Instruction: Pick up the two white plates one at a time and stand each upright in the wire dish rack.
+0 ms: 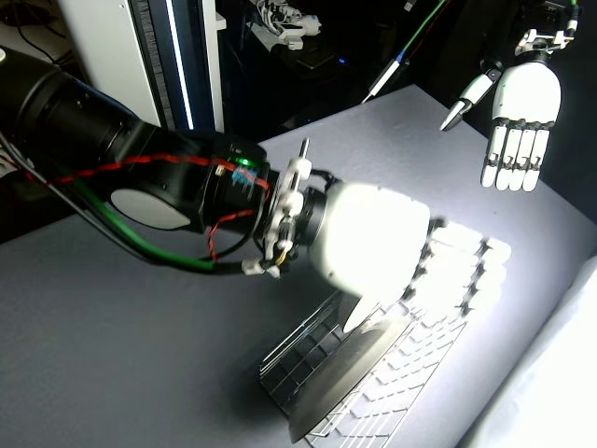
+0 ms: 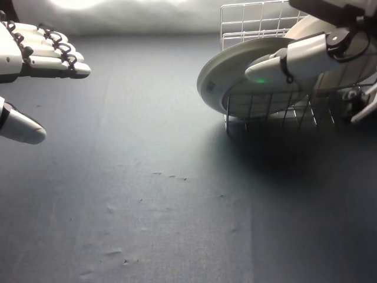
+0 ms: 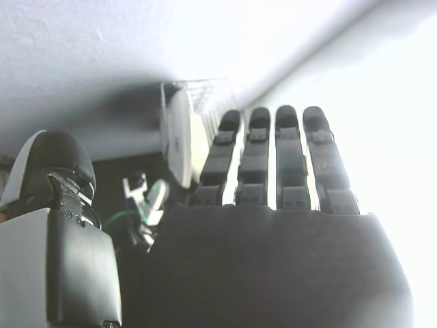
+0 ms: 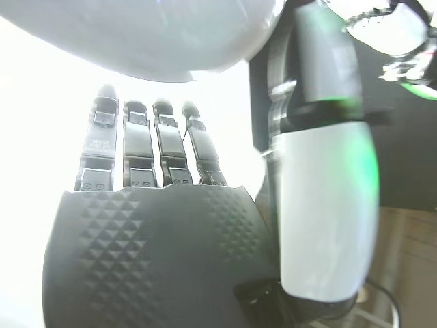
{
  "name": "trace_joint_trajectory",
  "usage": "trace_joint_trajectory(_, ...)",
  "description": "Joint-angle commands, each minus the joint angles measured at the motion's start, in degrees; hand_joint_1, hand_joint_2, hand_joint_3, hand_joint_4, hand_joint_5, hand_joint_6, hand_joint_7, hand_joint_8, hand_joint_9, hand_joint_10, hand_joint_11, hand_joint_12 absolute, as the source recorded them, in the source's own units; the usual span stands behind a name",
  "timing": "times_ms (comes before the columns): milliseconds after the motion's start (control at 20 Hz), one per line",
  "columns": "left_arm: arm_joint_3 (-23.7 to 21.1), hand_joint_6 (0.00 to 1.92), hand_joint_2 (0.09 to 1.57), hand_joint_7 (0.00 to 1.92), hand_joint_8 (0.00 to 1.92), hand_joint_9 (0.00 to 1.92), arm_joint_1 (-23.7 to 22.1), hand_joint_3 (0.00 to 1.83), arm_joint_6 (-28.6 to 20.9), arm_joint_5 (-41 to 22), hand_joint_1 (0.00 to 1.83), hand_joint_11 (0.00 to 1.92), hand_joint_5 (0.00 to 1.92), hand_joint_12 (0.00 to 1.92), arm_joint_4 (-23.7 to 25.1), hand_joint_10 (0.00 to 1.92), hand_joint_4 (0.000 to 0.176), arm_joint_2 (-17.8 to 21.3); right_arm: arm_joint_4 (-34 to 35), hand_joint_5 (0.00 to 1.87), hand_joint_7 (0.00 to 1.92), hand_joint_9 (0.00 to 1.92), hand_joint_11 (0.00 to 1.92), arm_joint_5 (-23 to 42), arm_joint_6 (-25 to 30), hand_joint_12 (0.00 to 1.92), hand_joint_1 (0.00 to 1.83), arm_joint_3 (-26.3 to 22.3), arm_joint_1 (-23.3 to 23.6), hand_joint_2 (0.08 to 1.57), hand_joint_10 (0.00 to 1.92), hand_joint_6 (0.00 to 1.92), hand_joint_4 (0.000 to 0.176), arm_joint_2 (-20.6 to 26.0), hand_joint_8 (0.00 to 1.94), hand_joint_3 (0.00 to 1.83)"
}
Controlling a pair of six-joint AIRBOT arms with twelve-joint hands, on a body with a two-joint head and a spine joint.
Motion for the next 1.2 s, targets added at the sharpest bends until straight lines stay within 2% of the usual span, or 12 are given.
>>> trace_joint_trajectory(0,0.2,0.00,1.10,0.00,0.00,0.00,-0.2,0.00,-0.2,0.3,0.00,0.00,0.00,0.00,-3.2,0.00,0.000,0.5,-2.6,0.00,0.00,0.00,0.00,8.4,0.4,0.00,0.94,-0.3,0.8,0.89,0.00,0.00,0.000,0.5,0.00,0.00)
trace_joint_trajectory(450,0.2,0.00,1.10,0.00,0.00,0.00,-0.1,0.00,-1.6,-0.5,0.00,0.00,0.00,0.00,-3.2,0.00,0.000,0.5,-35.7,0.00,0.00,0.00,0.00,22.6,0.5,0.00,0.41,-2.7,-2.1,1.00,0.00,0.00,0.000,3.0,0.00,0.03)
trace_joint_trajectory(600,-0.1,0.01,1.12,0.04,0.01,0.02,0.2,0.01,-2.8,-2.5,0.00,0.00,0.03,0.00,-3.2,0.01,0.000,0.6,-42.6,0.00,0.00,0.00,0.01,26.2,-0.1,0.00,0.29,-2.9,-1.9,1.03,0.00,0.00,0.000,3.5,0.00,0.03)
trace_joint_trajectory(650,-0.1,0.01,1.13,0.08,0.01,0.05,0.2,0.00,-2.8,-3.3,0.00,0.02,0.07,0.01,-3.2,0.01,0.000,0.6,-43.4,0.10,0.08,0.09,0.00,26.5,-0.3,0.29,0.37,-2.9,-1.9,1.03,0.00,0.02,0.000,3.6,0.02,0.01)
trace_joint_trajectory(750,-0.1,0.01,1.18,0.53,0.02,0.45,0.1,0.00,-2.8,-6.1,0.00,0.25,0.44,0.20,-3.2,0.03,0.000,0.7,-44.8,0.17,0.17,0.18,0.00,27.7,-1.2,0.49,0.43,-2.9,-1.9,1.08,0.02,0.01,0.000,4.1,0.01,0.00)
trace_joint_trajectory(850,-0.3,0.14,1.21,0.83,0.08,0.77,-0.1,0.00,-2.8,-11.3,0.10,0.30,0.75,0.87,-3.2,0.10,0.000,1.3,-48.1,0.34,0.40,0.40,0.00,29.1,-1.6,1.07,0.59,-2.9,-1.8,1.17,0.08,0.04,0.000,5.0,0.05,0.01)
trace_joint_trajectory(900,-0.8,0.43,1.24,0.86,0.37,0.71,-0.3,0.01,-2.3,-13.6,0.12,0.35,0.72,1.35,-3.1,0.67,0.000,2.0,-48.6,0.53,0.57,0.45,0.04,29.8,-1.9,1.41,0.67,-2.9,-1.8,1.19,0.51,0.12,0.000,5.3,0.27,0.00)
trace_joint_trajectory(950,-1.6,1.05,1.25,0.74,1.04,0.66,-0.3,0.00,-0.7,-15.3,0.26,0.44,0.62,1.64,-3.0,1.28,0.000,2.7,-48.9,0.61,0.50,0.42,0.29,30.3,-2.3,1.82,0.80,-2.9,-1.8,1.28,1.53,1.25,0.079,5.5,1.32,0.00)
trace_joint_trajectory(1000,-2.5,1.38,1.30,0.72,1.43,0.69,-0.4,0.01,1.9,-17.2,0.20,0.56,0.59,1.84,-2.4,1.65,0.000,3.5,-49.5,0.44,0.49,0.49,0.51,30.4,-2.7,1.90,0.71,-3.0,-1.8,1.27,1.84,1.79,0.000,5.9,1.82,0.00)
trace_joint_trajectory(1050,-3.6,1.70,1.32,0.75,1.72,0.76,-0.8,0.01,4.3,-19.0,0.20,0.71,0.62,1.90,-0.8,1.87,0.000,4.1,-49.7,0.57,0.62,0.64,0.74,30.4,-2.7,1.92,0.65,-3.4,-1.8,1.28,1.91,1.89,0.000,6.6,1.92,0.00)
trace_joint_trajectory(1100,-4.5,1.88,1.38,1.02,1.88,1.04,-1.6,0.01,5.4,-20.5,0.28,1.03,0.91,1.92,0.6,1.91,0.000,4.7,-49.7,0.78,0.85,0.89,0.98,30.4,-2.7,1.92,0.49,-3.7,-1.8,1.41,1.92,1.92,0.000,7.0,1.94,0.02)
trace_joint_trajectory(1150,-5.2,1.91,1.40,1.23,1.91,1.28,-2.3,0.01,5.6,-21.9,0.41,1.31,1.11,1.92,1.2,1.92,0.000,5.2,-49.7,0.89,0.99,1.03,1.15,30.4,-2.7,1.92,0.36,-3.8,-1.8,1.50,1.92,1.92,0.000,7.3,1.94,0.04)
